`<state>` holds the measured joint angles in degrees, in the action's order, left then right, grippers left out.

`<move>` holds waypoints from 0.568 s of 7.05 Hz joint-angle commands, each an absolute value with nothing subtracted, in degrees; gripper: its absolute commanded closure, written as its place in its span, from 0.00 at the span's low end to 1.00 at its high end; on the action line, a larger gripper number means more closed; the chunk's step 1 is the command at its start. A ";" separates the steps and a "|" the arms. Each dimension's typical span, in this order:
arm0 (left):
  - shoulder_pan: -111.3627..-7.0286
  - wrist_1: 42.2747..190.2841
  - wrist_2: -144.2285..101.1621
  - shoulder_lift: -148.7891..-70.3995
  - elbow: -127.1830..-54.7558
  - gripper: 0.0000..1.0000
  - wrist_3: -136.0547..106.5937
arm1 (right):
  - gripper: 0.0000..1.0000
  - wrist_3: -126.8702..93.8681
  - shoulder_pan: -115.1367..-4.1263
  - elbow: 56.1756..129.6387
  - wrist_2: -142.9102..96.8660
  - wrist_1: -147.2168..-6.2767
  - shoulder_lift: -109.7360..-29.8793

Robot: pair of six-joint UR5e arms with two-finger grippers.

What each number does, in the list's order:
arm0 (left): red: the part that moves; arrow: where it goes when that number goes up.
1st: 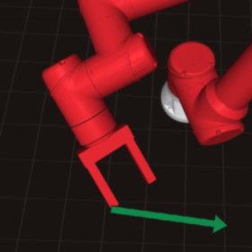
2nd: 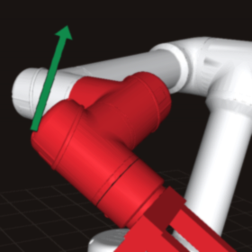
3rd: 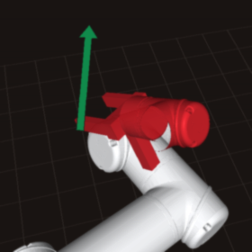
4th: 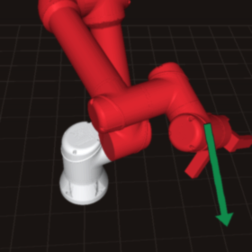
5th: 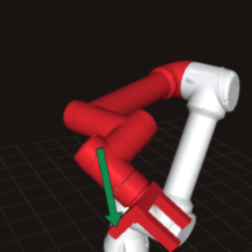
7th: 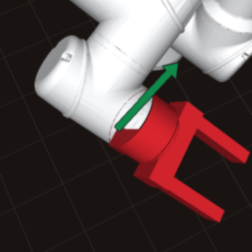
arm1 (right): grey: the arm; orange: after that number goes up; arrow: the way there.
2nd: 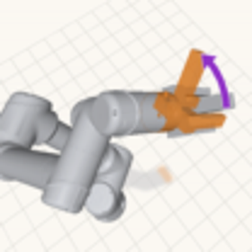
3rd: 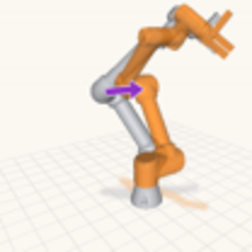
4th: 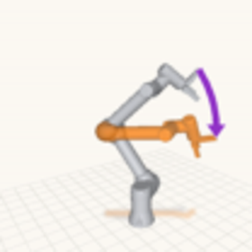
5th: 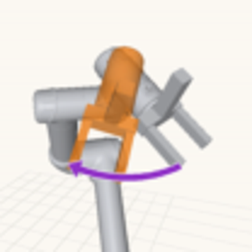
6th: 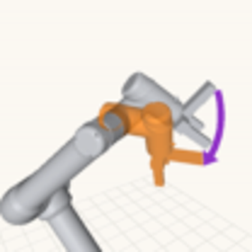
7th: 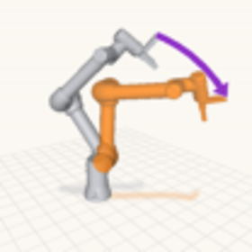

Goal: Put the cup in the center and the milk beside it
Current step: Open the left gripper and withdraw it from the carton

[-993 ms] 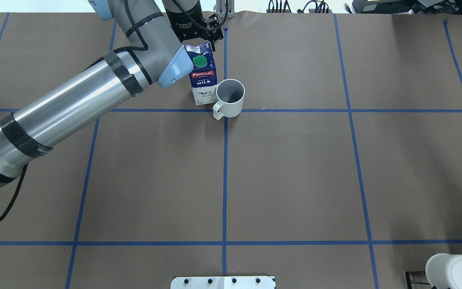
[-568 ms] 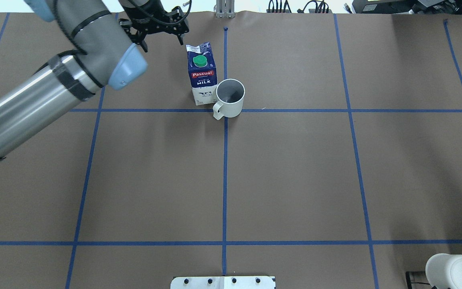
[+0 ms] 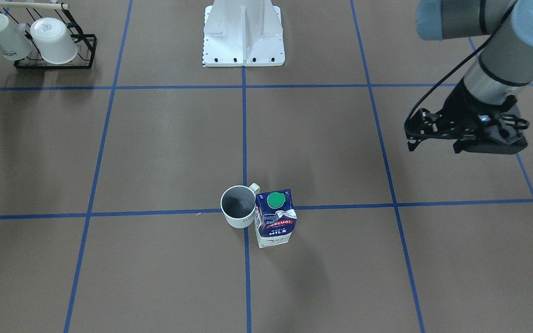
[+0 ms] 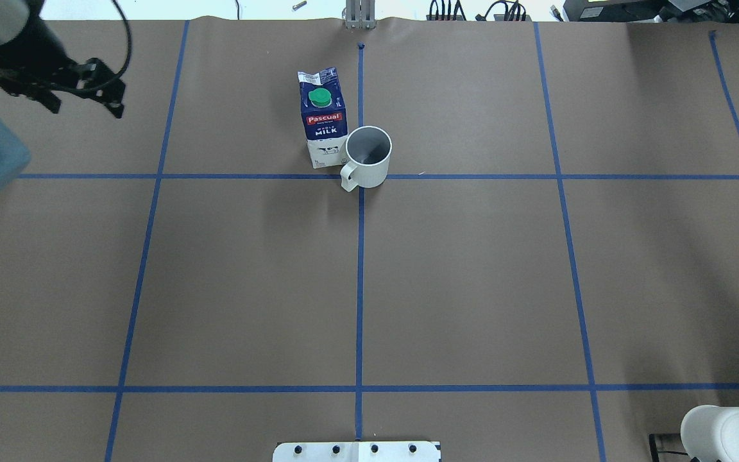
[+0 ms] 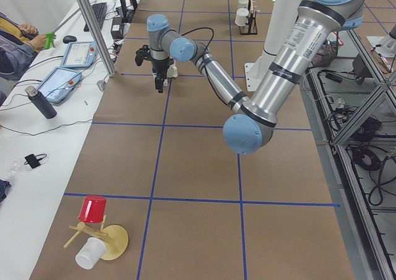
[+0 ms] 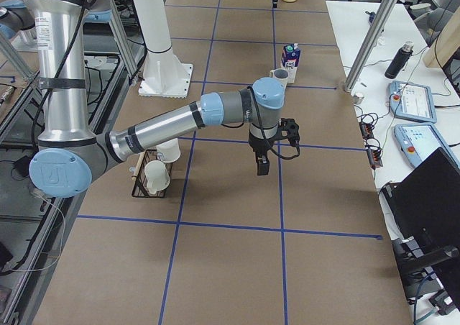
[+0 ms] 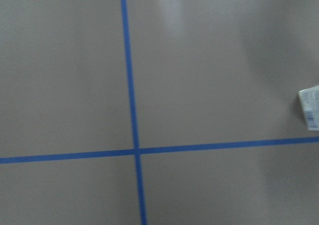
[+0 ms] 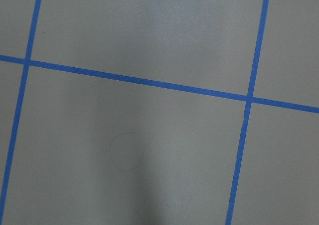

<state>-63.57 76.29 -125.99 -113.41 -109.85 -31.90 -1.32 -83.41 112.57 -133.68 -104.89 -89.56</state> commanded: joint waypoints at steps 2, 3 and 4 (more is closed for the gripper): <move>-75.11 78.39 -126.12 -96.45 -113.30 0.02 -9.73 | 0.00 -3.33 -82.62 112.41 -133.68 -104.85 -89.12; -77.23 79.09 -128.04 -93.72 -113.12 0.02 -9.15 | 0.00 -3.25 -82.70 112.50 -133.59 -104.85 -88.95; -79.08 82.76 -131.36 -88.04 -113.29 0.02 -6.88 | 0.00 -3.51 -82.62 112.06 -133.51 -104.85 -89.03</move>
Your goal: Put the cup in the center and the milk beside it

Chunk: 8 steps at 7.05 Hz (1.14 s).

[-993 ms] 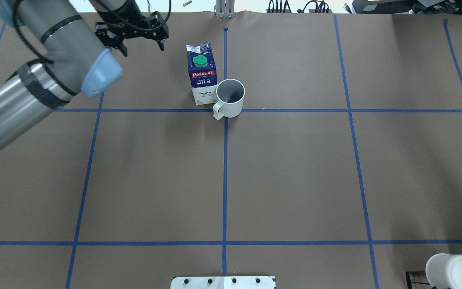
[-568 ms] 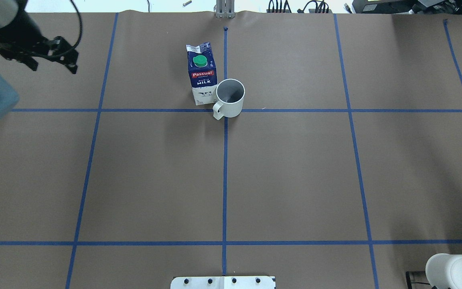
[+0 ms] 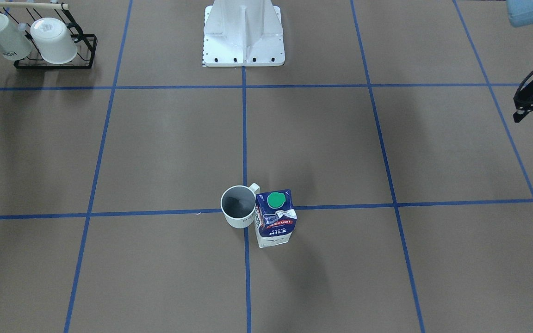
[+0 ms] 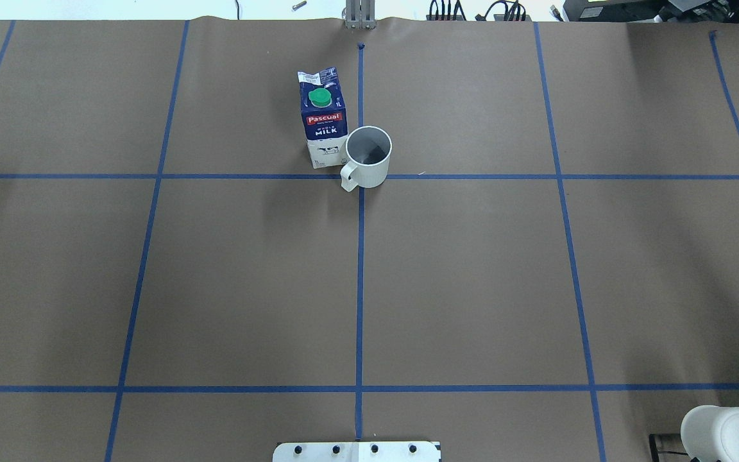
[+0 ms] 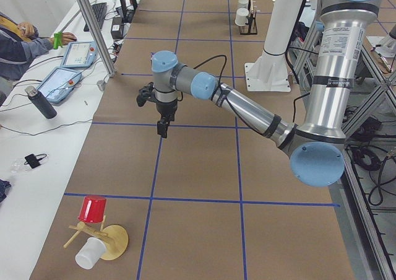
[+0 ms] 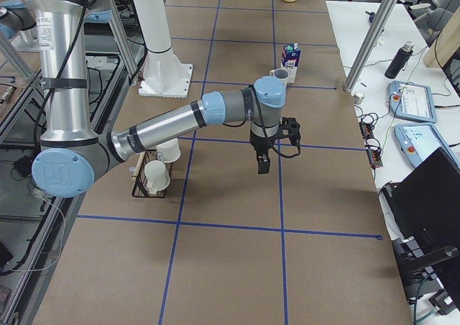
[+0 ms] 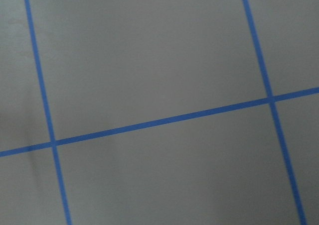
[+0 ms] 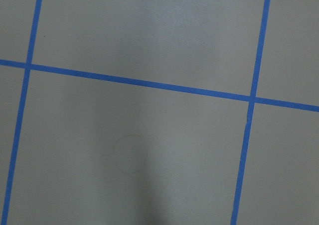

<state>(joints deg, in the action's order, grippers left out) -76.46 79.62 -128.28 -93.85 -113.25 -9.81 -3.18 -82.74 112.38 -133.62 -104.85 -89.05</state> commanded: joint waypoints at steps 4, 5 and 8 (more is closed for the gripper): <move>-79.10 87.45 -132.01 -82.88 -115.13 0.02 -16.25 | 0.00 -6.33 -82.71 108.03 -133.68 -104.85 -88.77; -79.10 89.10 -132.10 -82.53 -115.14 0.02 -16.43 | 0.00 -6.07 -82.71 107.76 -133.59 -104.85 -88.94; -78.49 89.04 -133.85 -84.19 -114.44 0.02 -16.35 | 0.00 -6.24 -82.71 107.49 -133.33 -104.77 -88.95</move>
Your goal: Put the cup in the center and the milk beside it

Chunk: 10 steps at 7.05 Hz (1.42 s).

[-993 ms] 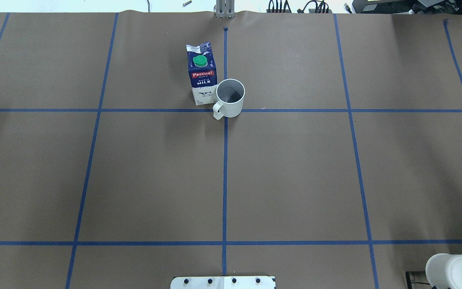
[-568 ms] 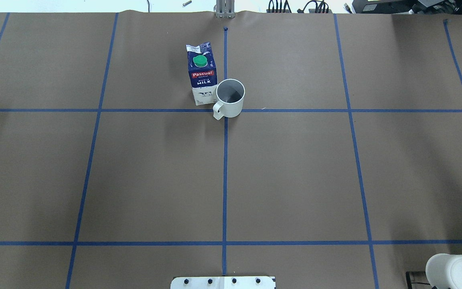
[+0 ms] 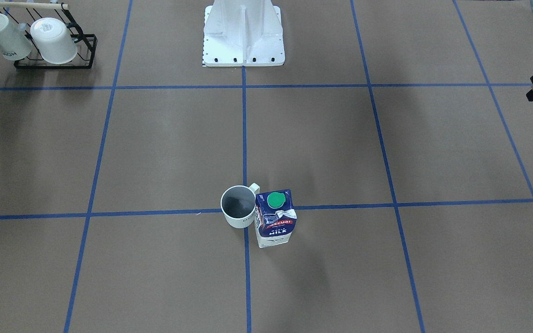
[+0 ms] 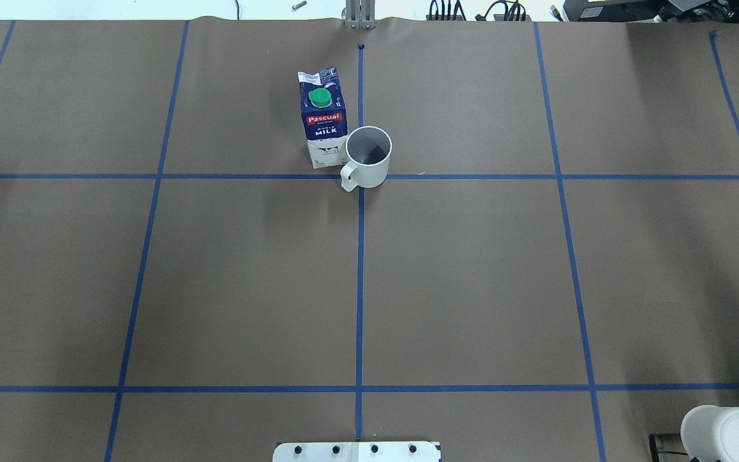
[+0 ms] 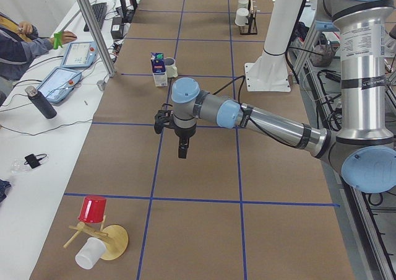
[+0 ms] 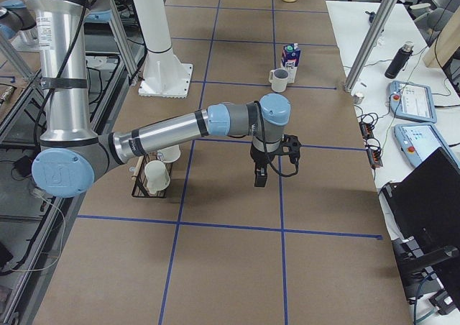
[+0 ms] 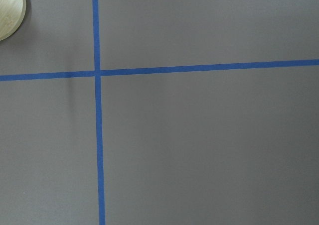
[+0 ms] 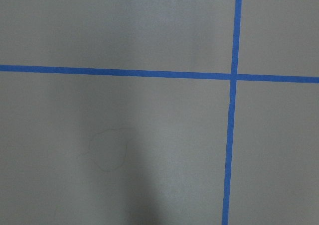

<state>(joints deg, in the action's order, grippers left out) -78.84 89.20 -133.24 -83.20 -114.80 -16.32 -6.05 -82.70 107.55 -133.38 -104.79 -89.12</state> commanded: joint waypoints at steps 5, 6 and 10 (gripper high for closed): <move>-79.10 89.65 -136.41 -83.06 -115.22 0.02 -16.44 | 0.00 -6.50 -82.71 107.67 -133.33 -104.77 -88.86; -79.10 89.65 -136.41 -83.06 -115.14 0.02 -16.35 | 0.00 -6.50 -82.71 107.67 -133.33 -104.77 -88.86; -79.45 89.65 -136.41 -82.79 -115.49 0.02 -16.52 | 0.00 -6.59 -82.71 107.84 -133.42 -104.77 -88.94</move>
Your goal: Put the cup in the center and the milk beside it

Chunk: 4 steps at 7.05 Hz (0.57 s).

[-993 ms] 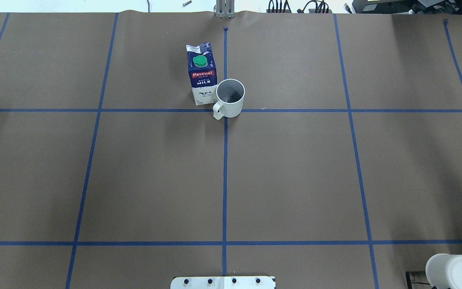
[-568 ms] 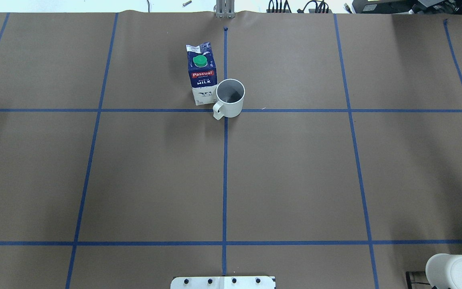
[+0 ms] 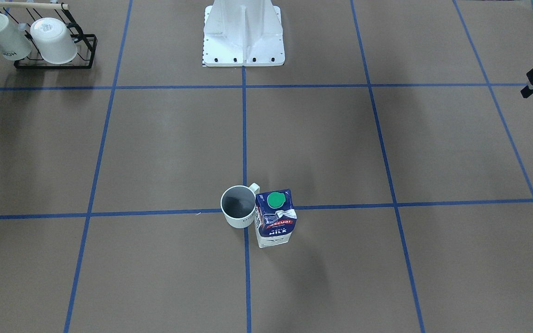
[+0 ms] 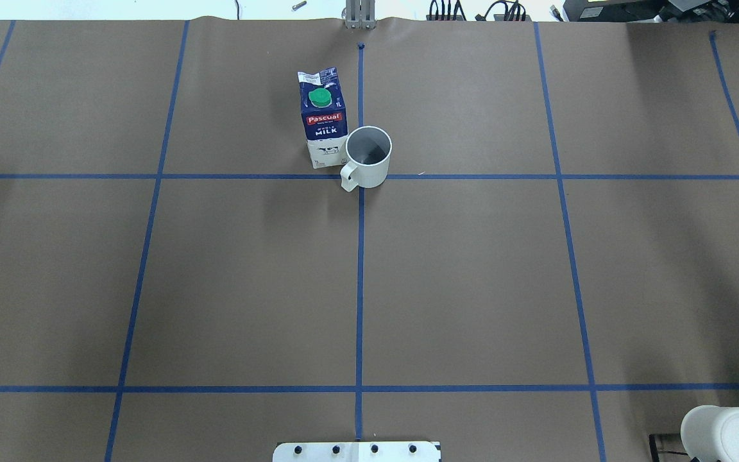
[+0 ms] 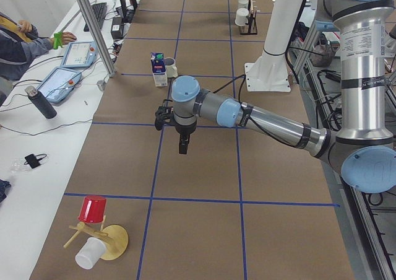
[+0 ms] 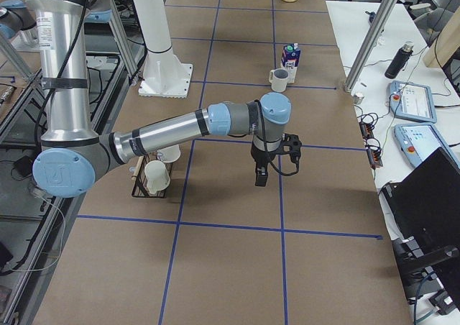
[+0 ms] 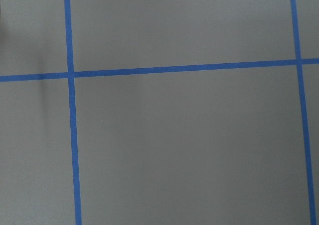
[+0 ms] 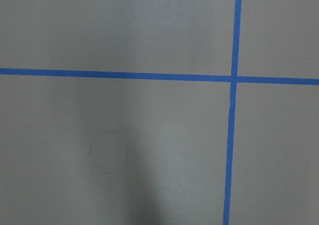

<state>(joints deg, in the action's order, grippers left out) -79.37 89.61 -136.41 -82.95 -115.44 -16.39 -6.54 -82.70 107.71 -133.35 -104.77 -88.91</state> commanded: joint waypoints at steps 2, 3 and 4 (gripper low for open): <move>-79.37 89.65 -136.32 -82.97 -114.61 0.02 -16.26 | 0.00 -6.59 -82.71 108.11 -133.33 -104.77 -88.86; -79.37 89.65 -136.23 -82.97 -114.78 0.02 -16.26 | 0.00 -6.59 -82.71 108.11 -133.33 -104.77 -88.86; -79.37 89.65 -136.23 -82.88 -114.79 0.02 -16.26 | 0.00 -6.59 -82.71 107.93 -133.33 -104.77 -88.86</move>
